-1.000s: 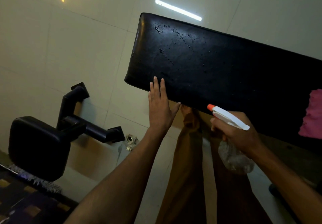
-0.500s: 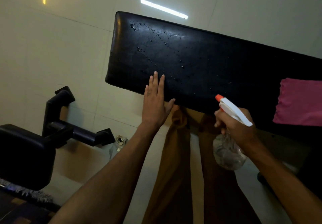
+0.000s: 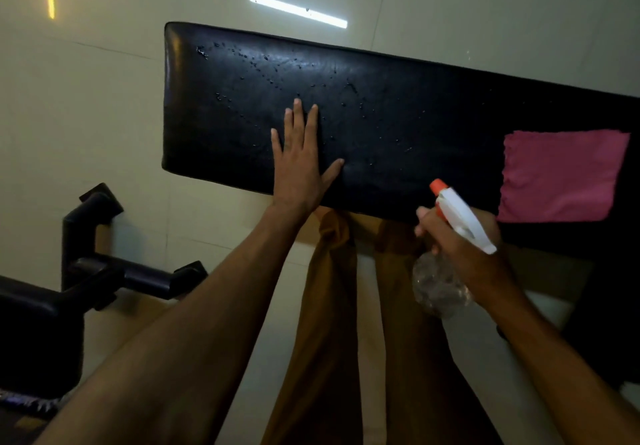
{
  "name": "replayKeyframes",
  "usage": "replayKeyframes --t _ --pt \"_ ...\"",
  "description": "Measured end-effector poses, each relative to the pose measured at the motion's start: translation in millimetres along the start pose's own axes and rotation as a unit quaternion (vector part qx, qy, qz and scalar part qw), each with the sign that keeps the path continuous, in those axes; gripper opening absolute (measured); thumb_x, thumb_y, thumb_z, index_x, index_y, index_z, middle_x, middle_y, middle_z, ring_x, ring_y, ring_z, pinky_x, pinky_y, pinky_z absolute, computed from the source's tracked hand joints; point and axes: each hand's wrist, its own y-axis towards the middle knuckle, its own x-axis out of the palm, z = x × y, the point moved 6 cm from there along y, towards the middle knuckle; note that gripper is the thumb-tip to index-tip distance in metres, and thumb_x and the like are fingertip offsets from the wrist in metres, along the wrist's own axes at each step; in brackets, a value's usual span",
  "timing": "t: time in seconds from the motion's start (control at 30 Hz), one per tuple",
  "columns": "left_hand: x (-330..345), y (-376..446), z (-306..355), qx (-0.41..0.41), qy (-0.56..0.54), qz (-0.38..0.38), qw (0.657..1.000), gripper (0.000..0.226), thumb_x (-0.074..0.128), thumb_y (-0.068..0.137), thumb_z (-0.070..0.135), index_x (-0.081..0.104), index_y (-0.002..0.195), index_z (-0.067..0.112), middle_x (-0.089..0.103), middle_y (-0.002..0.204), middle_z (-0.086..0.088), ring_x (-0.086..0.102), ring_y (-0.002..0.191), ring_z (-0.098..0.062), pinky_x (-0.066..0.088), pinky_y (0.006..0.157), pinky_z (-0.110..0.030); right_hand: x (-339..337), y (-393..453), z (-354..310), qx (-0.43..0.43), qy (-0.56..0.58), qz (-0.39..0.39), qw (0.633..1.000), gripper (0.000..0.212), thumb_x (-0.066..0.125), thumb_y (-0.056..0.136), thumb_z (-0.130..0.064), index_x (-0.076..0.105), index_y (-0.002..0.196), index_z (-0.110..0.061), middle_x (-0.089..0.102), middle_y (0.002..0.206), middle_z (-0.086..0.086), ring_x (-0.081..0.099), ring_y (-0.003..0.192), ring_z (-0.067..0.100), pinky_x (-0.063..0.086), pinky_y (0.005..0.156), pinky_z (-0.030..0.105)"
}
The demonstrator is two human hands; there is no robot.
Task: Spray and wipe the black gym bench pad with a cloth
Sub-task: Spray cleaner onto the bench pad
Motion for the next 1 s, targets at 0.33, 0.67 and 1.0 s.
replayKeyframes --t 0.33,0.67,1.0 --pt "3.5 -8.9 13.8 0.050 0.034 -0.024 0.998 0.099 0.061 0.093 0.053 0.001 0.162 0.014 -0.008 0.169 -0.012 -0.008 0.156 -0.027 0.000 0.127 -0.049 -22.6 -29.3 23.4 -0.024 -0.062 -0.032 0.997 0.032 0.073 0.091 -0.015 0.062 0.063 -0.003 0.061 0.059 0.014 0.060 0.050 0.023 0.046 0.050 0.033" --pt "21.7 -26.4 61.4 0.067 0.046 -0.048 0.996 0.101 0.066 0.092 0.048 0.000 0.161 0.017 -0.010 0.169 -0.010 -0.009 0.156 -0.026 -0.001 0.127 -0.046 -72.9 -16.7 19.4 0.022 -0.001 0.112 0.993 0.037 0.070 0.092 -0.040 0.064 0.065 -0.014 0.065 0.062 0.005 0.058 0.047 0.003 0.047 0.054 0.025" --pt "31.6 -23.6 96.1 0.100 0.070 -0.081 0.989 0.104 0.071 0.089 0.044 0.001 0.161 0.019 -0.008 0.170 -0.009 -0.006 0.157 -0.026 0.001 0.125 -0.040 -96.2 -22.1 30.6 -0.008 -0.003 0.127 0.992 0.037 0.072 0.092 -0.026 0.059 0.059 -0.014 0.059 0.055 0.002 0.057 0.045 0.006 0.041 0.043 0.013"
